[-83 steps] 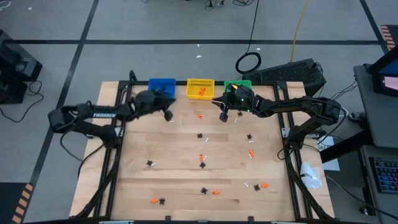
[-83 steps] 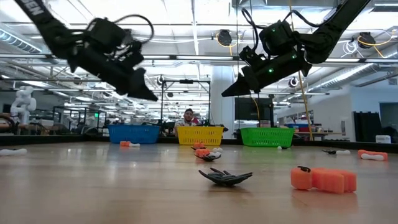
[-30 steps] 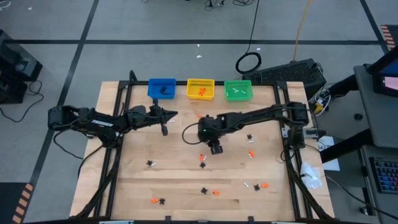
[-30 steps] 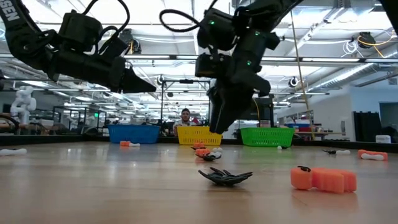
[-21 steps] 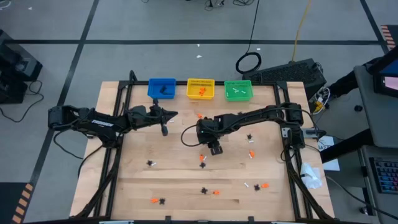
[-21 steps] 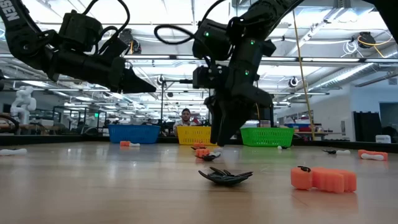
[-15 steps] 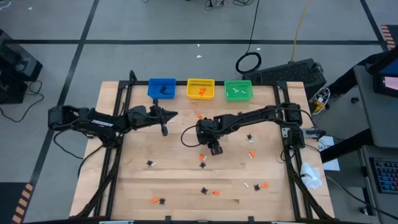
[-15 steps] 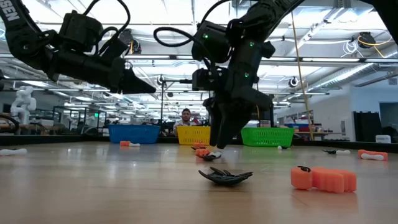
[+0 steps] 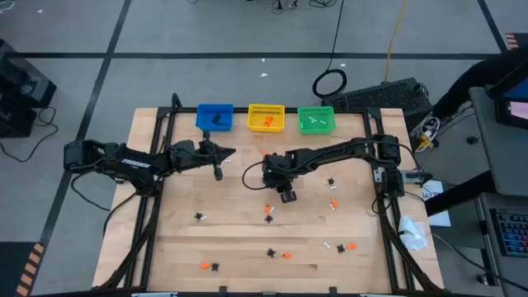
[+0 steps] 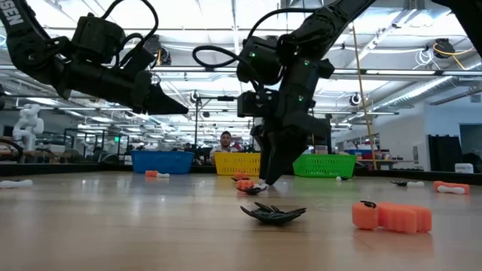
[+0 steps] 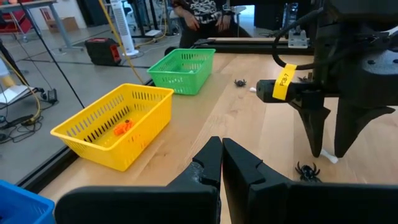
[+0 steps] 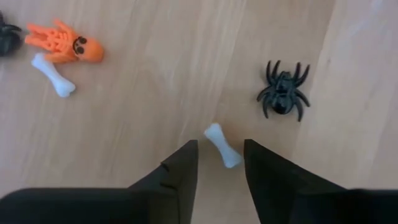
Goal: Sort Halloween decoration
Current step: Put the white bone toy into the green bin
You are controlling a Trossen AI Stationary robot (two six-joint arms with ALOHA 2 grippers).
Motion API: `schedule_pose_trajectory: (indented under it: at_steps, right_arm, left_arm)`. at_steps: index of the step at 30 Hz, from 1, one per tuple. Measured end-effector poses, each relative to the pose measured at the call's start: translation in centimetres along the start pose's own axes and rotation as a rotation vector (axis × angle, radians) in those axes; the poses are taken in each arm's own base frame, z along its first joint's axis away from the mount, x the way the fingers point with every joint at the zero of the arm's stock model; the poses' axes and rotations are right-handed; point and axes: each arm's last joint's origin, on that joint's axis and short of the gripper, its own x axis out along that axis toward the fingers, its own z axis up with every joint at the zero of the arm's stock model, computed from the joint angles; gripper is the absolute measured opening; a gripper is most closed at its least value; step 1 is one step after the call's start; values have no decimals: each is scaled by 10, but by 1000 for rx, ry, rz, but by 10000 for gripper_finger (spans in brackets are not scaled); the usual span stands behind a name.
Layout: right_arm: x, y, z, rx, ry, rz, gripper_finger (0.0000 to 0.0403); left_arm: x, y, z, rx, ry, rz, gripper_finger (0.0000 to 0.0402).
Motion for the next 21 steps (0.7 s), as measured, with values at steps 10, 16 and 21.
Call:
schedule_pose_trajectory:
  at_steps: [10,16,21]
  right_arm:
    - [2,0,-3,6,2,-1,113]
    - [5,-8,-8,34,19,4,113]
    - [15,-8,-13,42,55,18,111]
  left_arm:
    - [0,0,0,0,0,0,11]
    - [0,0,0,0,3,0,11]
    - [0,0,-1,1,9,0,11]
